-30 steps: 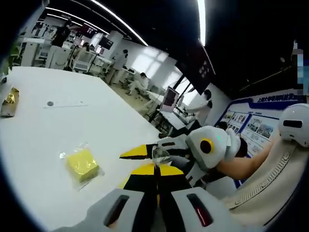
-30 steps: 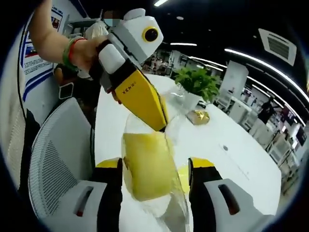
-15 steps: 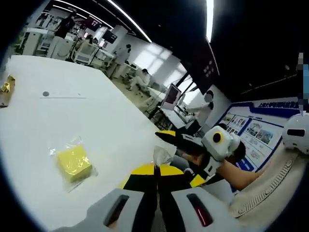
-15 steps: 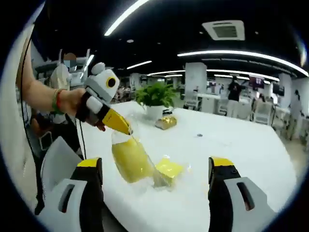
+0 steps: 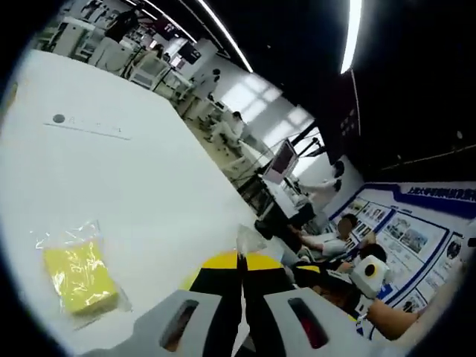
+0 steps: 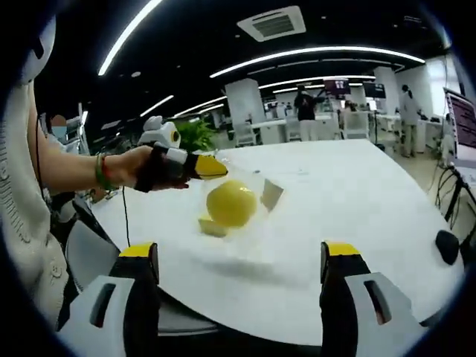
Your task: Compare the silicone blocks by pressing each to a similar depth, holding the contact briefly, and releasing to observe deformation and rebound differences across the visible hardness samples.
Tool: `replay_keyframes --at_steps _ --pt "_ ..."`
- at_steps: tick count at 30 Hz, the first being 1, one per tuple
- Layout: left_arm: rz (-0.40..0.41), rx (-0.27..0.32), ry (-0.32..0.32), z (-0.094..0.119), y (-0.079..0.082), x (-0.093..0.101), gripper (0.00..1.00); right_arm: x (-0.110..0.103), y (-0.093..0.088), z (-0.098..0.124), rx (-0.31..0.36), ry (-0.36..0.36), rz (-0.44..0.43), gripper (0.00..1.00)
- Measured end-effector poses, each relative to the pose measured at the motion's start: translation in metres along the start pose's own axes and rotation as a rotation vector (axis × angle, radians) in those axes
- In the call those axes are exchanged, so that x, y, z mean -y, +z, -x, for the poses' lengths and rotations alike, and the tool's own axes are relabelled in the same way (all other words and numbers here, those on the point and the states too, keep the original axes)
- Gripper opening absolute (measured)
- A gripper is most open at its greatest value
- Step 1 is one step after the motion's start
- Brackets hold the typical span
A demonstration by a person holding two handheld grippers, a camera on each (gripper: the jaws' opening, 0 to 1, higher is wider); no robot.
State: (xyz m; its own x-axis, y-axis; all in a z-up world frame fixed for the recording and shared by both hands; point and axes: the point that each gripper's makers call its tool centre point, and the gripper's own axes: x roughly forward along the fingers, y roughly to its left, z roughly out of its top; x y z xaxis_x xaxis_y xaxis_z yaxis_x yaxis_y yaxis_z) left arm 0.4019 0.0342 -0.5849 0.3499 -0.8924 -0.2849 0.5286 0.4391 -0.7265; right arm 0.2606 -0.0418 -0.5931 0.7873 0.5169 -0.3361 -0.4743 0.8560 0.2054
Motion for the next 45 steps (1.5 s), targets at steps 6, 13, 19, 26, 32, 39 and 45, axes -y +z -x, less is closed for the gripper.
replay_keyframes --at_steps 6,13,19,26,32,39,45 --pt "0.097 0.015 0.029 -0.031 0.000 -0.029 0.00 0.007 -0.004 0.001 -0.010 -0.020 -0.011 0.81" --pt "0.165 0.052 0.086 -0.050 0.012 -0.066 0.00 0.023 -0.006 0.001 -0.021 -0.059 -0.022 0.79" --pt "0.155 0.062 0.175 -0.065 0.017 -0.100 0.00 0.033 -0.002 0.001 -0.012 -0.081 -0.011 0.78" --pt "0.106 0.005 0.272 -0.075 0.013 -0.137 0.00 0.038 -0.011 -0.005 -0.054 -0.078 -0.019 0.77" --pt "0.016 -0.075 0.377 -0.073 0.000 -0.165 0.00 0.039 -0.013 -0.010 -0.067 -0.072 -0.015 0.77" --pt "-0.027 -0.080 0.367 -0.074 0.003 -0.162 0.01 0.038 -0.011 -0.011 -0.069 -0.064 -0.021 0.75" --pt "-0.269 -0.116 0.408 -0.048 0.011 -0.150 0.15 0.024 -0.009 -0.015 -0.085 -0.016 -0.003 0.71"
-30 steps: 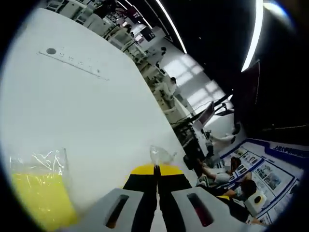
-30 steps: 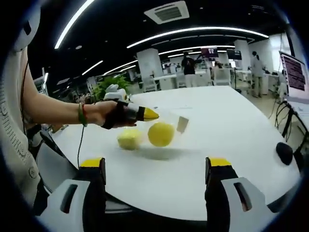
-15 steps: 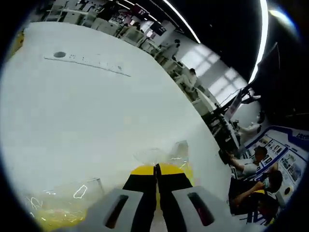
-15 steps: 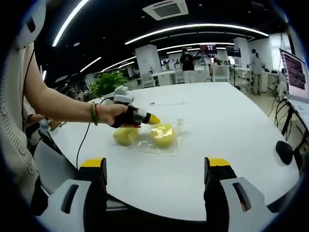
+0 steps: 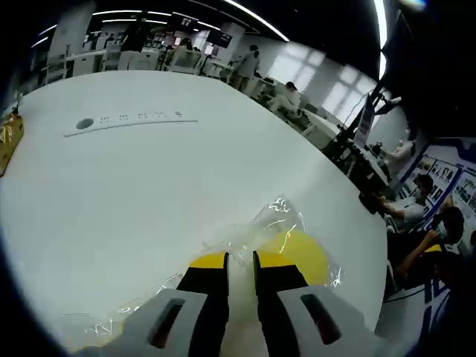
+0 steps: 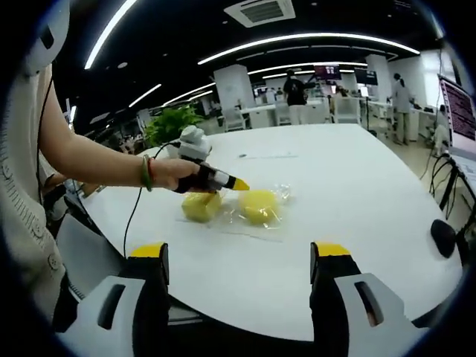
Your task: Compare the silicone blocks by pressing each to a similar depth, holding the contact briefly, and releasing to observe deformation and rebound differences across the visible hardness samples.
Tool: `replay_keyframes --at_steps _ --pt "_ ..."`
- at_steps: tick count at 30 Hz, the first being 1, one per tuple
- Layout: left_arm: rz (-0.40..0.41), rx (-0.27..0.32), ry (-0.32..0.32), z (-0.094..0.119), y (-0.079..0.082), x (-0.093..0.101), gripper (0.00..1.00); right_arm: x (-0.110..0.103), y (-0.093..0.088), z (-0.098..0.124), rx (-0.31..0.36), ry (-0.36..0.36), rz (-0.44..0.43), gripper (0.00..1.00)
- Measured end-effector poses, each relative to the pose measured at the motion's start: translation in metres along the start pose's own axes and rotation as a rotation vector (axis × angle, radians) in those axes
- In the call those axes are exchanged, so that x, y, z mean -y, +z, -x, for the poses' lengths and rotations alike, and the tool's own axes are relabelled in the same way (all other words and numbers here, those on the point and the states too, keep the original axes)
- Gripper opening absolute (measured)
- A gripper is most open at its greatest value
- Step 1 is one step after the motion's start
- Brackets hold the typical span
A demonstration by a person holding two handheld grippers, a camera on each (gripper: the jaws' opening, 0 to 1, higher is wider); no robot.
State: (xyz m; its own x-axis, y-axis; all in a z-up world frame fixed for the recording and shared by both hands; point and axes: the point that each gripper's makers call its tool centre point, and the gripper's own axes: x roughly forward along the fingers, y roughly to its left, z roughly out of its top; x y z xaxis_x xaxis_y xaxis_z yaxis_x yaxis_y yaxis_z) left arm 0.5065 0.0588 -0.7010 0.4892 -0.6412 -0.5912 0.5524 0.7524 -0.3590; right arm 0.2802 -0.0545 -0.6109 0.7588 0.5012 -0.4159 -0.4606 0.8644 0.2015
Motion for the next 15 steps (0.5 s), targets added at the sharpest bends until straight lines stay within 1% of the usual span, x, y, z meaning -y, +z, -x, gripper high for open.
replay_keyframes --at_steps 2,3,5,7,8,9,11,12,15 --pt "-0.041 0.030 0.008 0.013 0.007 0.002 0.20 -0.005 0.003 -0.001 0.005 0.013 0.007 0.71" --pt "-0.074 0.032 0.011 0.023 0.008 0.004 0.21 -0.008 0.005 -0.002 0.012 0.019 0.015 0.71" --pt "-0.116 0.039 0.008 0.038 0.008 0.009 0.25 -0.014 0.010 -0.004 0.021 0.030 0.030 0.71" --pt "-0.123 0.054 0.004 0.058 0.007 0.017 0.30 -0.021 0.015 -0.005 0.034 0.044 0.045 0.71" --pt "-0.141 0.063 -0.002 0.067 0.007 0.021 0.32 -0.026 0.020 -0.006 0.044 0.056 0.056 0.72" --pt "-0.197 0.075 -0.034 0.087 0.005 0.031 0.33 -0.029 0.023 -0.007 0.050 0.063 0.063 0.71" --pt "-0.270 0.077 -0.029 0.109 0.001 0.035 0.35 -0.038 0.031 -0.010 0.069 0.082 0.087 0.72" --pt "-0.307 0.087 -0.026 0.127 -0.003 0.037 0.36 -0.043 0.035 -0.011 0.077 0.094 0.102 0.72" --pt "-0.305 0.088 -0.021 0.161 -0.015 0.038 0.41 -0.054 0.043 -0.014 0.093 0.116 0.131 0.72"
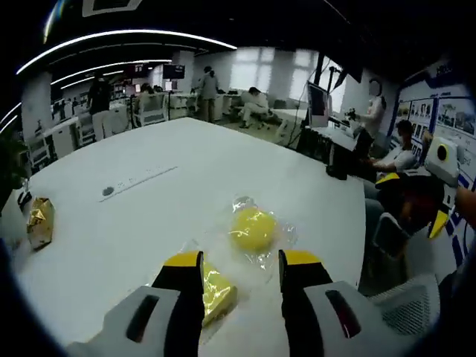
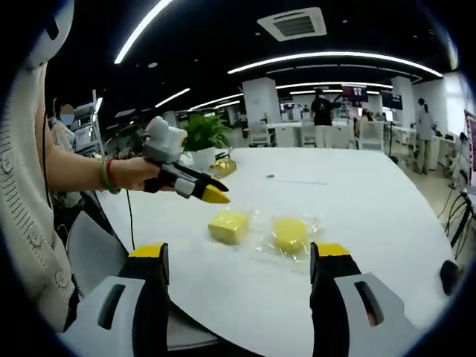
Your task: Compare the silicone blocks by pressing each to a similar depth, holding the contact briefly, and releasing to observe deformation and rebound differences across the visible hardness samples.
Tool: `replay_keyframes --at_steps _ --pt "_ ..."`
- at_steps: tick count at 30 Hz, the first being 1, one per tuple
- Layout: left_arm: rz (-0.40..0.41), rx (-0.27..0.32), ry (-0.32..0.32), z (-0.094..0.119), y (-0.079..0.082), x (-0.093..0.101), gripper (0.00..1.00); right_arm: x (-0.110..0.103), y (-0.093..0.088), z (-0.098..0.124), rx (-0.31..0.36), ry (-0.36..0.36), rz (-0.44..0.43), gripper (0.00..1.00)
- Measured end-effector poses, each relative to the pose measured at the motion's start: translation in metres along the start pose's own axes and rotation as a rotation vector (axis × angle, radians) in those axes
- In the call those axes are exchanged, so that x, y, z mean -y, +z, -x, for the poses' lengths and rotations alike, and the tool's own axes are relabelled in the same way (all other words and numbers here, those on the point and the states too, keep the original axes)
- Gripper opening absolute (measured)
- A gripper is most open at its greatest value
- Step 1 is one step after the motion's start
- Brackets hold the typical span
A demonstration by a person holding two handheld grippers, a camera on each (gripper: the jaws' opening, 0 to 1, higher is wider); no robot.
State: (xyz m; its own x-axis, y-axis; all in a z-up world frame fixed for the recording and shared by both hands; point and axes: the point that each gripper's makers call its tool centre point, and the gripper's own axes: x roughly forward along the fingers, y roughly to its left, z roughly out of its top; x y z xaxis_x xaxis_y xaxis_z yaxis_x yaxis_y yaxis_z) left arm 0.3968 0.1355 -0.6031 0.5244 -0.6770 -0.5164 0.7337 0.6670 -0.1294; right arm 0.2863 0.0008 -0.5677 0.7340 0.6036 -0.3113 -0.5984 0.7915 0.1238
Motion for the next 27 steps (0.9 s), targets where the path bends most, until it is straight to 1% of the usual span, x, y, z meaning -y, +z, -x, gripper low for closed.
replay_keyframes --at_steps 1,3,5,7,10,12,13,14,16,17,19,20,23,25,27 --pt "-0.005 -0.001 0.004 0.016 -0.005 0.001 0.42 -0.003 0.003 -0.002 0.004 0.006 0.011 0.72" --pt "-0.002 0.004 0.022 0.037 -0.012 0.001 0.44 -0.008 0.007 -0.004 0.014 0.017 0.020 0.72" --pt "0.033 0.014 0.038 0.065 -0.022 0.002 0.47 -0.013 0.010 -0.006 0.024 0.022 0.026 0.72" --pt "0.061 0.040 0.060 0.084 -0.026 0.003 0.48 -0.019 0.012 -0.009 0.031 0.035 0.032 0.72" --pt "0.072 0.058 0.102 0.114 -0.039 0.006 0.51 -0.027 0.014 -0.014 0.039 0.045 0.045 0.71" --pt "0.094 0.067 0.123 0.130 -0.048 0.007 0.55 -0.031 0.016 -0.014 0.054 0.049 0.044 0.71" --pt "0.097 0.074 0.130 0.135 -0.050 0.008 0.58 -0.033 0.015 -0.014 0.057 0.053 0.040 0.71" --pt "0.116 0.085 0.145 0.142 -0.055 0.009 0.60 -0.035 0.013 -0.013 0.056 0.056 0.039 0.72" --pt "0.125 0.091 0.148 0.152 -0.063 0.015 0.63 -0.038 0.005 -0.012 0.039 0.059 0.038 0.71" --pt "0.137 0.083 0.152 0.156 -0.067 0.017 0.63 -0.039 0.001 -0.011 0.026 0.059 0.039 0.71" --pt "0.131 0.058 0.157 0.163 -0.080 0.022 0.63 -0.040 -0.005 -0.007 0.017 0.060 0.017 0.71" --pt "0.135 0.058 0.159 0.165 -0.082 0.023 0.65 -0.040 -0.007 -0.006 0.017 0.057 0.010 0.71" --pt "0.208 0.073 0.159 0.175 -0.093 0.027 0.70 -0.043 -0.009 -0.001 0.018 0.048 -0.001 0.71" --pt "0.209 0.082 0.167 0.182 -0.097 0.028 0.71 -0.045 -0.011 0.000 0.008 0.044 0.005 0.71" --pt "0.212 0.080 0.171 0.185 -0.100 0.028 0.73 -0.045 -0.014 0.002 -0.002 0.040 0.010 0.71"
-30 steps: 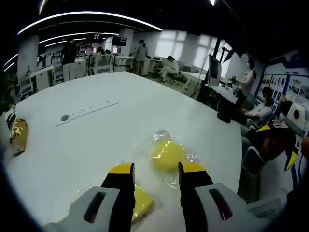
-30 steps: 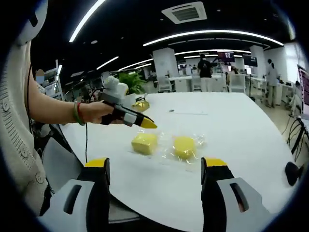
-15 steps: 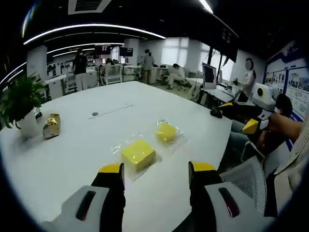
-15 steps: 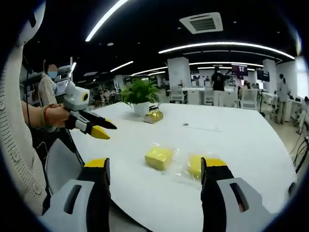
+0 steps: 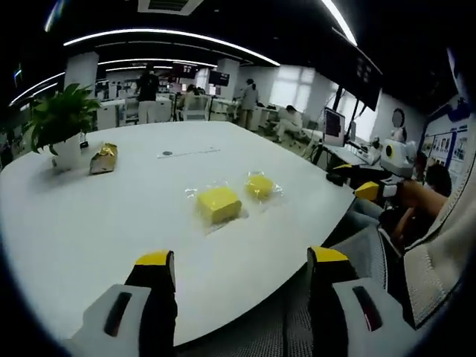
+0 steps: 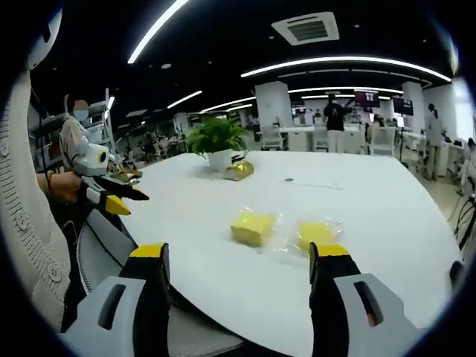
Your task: Compare the silicone blocks by pressing each to a similar depth, holding the contact briefly, and releasing to observe deformation and rebound differences across the visible hardness samples.
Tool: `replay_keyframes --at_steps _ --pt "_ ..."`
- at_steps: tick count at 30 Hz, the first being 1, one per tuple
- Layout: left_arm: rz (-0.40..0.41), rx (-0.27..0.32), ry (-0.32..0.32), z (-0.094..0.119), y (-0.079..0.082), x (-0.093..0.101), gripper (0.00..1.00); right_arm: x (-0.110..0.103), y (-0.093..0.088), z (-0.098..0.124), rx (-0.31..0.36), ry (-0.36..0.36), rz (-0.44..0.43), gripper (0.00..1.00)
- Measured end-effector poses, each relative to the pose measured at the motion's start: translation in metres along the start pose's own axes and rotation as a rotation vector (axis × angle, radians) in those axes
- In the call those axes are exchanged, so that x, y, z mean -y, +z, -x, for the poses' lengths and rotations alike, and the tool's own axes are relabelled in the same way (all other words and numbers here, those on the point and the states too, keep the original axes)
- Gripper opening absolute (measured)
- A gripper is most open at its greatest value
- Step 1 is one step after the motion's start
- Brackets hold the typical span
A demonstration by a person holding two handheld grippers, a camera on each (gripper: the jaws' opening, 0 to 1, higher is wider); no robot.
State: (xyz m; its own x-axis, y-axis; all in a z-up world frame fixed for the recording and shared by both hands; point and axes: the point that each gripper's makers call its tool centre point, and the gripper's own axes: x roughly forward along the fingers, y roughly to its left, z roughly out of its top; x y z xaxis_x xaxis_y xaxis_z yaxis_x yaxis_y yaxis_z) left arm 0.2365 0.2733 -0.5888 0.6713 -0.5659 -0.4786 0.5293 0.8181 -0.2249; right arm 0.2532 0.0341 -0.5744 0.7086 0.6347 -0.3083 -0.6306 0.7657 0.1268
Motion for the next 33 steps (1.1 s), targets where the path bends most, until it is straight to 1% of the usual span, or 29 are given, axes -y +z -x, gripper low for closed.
replay_keyframes --at_steps 3,7,10,17,22,31,33 --pt "0.004 -0.016 -0.007 0.003 -0.006 -0.001 0.75 0.000 0.000 0.002 0.004 -0.007 -0.009 0.71" --pt "0.001 -0.004 -0.009 0.006 -0.004 -0.004 0.78 -0.001 -0.001 0.004 0.005 -0.022 -0.007 0.71" --pt "0.005 -0.012 -0.009 0.005 -0.006 -0.007 0.78 0.000 -0.002 0.005 0.002 -0.037 -0.009 0.71" --pt "-0.016 -0.046 -0.036 -0.001 -0.009 -0.007 0.78 0.001 -0.004 0.009 0.010 -0.066 -0.017 0.70" --pt "-0.014 -0.037 -0.038 -0.001 -0.007 -0.008 0.78 0.002 -0.008 0.011 -0.005 -0.078 -0.022 0.69" --pt "0.006 -0.019 -0.027 0.003 -0.007 -0.013 0.78 0.002 -0.005 0.011 -0.016 -0.079 -0.007 0.69" --pt "0.009 -0.017 -0.025 0.004 -0.008 -0.013 0.78 0.003 -0.006 0.009 -0.027 -0.079 0.000 0.68"
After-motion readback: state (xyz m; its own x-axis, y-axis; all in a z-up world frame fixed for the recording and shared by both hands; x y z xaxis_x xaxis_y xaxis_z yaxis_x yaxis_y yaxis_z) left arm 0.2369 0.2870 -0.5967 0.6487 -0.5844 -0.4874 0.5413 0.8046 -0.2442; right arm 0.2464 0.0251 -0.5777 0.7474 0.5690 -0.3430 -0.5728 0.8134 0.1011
